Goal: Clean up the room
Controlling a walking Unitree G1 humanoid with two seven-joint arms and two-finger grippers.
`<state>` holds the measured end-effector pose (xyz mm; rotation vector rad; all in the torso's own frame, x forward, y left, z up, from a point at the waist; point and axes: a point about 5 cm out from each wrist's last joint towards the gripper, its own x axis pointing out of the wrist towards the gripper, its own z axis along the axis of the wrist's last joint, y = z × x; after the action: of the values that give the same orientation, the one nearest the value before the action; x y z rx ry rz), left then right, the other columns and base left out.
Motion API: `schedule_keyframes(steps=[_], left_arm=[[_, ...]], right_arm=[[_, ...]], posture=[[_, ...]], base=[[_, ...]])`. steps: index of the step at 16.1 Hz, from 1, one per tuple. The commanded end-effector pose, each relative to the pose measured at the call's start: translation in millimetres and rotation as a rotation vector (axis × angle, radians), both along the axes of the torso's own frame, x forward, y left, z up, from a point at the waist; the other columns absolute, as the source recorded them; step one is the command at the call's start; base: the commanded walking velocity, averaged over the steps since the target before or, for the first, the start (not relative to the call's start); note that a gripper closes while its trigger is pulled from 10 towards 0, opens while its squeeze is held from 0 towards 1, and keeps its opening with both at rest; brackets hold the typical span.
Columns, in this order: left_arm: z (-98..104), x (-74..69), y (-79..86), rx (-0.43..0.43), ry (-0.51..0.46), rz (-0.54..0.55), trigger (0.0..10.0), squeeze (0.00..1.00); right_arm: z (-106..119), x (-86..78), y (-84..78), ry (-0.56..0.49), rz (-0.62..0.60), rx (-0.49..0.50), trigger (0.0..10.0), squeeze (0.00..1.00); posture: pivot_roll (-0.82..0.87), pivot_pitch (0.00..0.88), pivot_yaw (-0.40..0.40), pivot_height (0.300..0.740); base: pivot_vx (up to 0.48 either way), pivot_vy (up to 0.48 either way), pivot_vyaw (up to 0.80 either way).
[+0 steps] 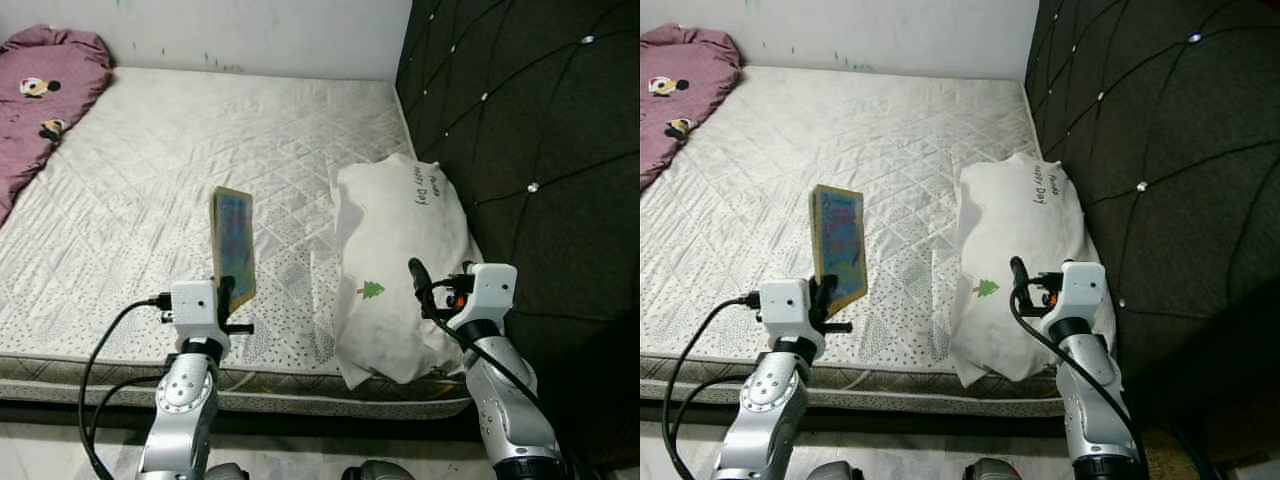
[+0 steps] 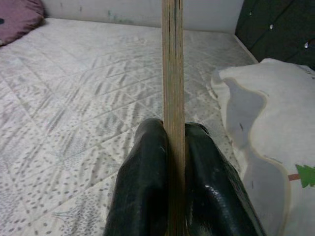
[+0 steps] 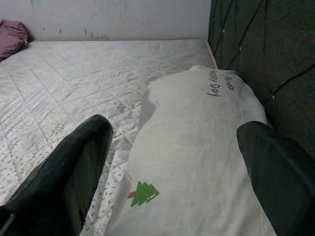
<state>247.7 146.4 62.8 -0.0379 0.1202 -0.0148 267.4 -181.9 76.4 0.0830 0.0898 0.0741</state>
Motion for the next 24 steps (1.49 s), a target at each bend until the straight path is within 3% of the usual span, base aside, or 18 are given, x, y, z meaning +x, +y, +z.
schedule_keyframes(steps=[1,6,9,12,22,24], left_arm=[[11.1,1.0,1.7,-0.003,-0.046,-0.001,10.0,0.00],[3.7,-25.6,26.3,0.066,-0.004,0.084,10.0,0.00],[2.6,-35.8,32.7,0.085,0.020,0.090,10.0,0.00],[2.7,-37.4,32.4,0.082,0.030,0.089,10.0,0.00],[8.7,-29.3,30.3,0.143,0.010,0.081,10.0,0.00],[9.6,-27.5,30.5,0.125,0.013,0.074,10.0,0.00]], right_arm=[[7.1,0.9,-1.5,-0.020,0.000,-0.002,10.0,0.00],[-3.4,-23.9,-5.8,0.025,-0.001,-0.010,10.0,0.00],[-7.6,-36.2,-5.9,0.048,-0.001,-0.015,10.0,0.00],[-9.1,-42.2,-6.8,0.059,-0.006,-0.019,10.0,0.00],[-5.7,-38.7,-5.4,0.054,0.002,-0.012,10.0,0.00],[-5.5,-38.3,-5.3,0.055,0.002,-0.011,10.0,0.00]], posture=[[-0.05,0.074,-0.031,0.740],[-0.04,0.144,-0.038,0.740],[-0.04,0.172,-0.036,0.740],[-0.04,0.181,-0.031,0.740],[-0.04,0.178,-0.035,0.622],[-0.04,0.179,-0.035,0.622]], base=[[0.000,0.000,0.00],[0.000,0.000,0.00],[0.000,0.000,0.00],[0.000,0.000,0.00],[0.000,0.000,0.00],[0.000,0.000,0.00]])
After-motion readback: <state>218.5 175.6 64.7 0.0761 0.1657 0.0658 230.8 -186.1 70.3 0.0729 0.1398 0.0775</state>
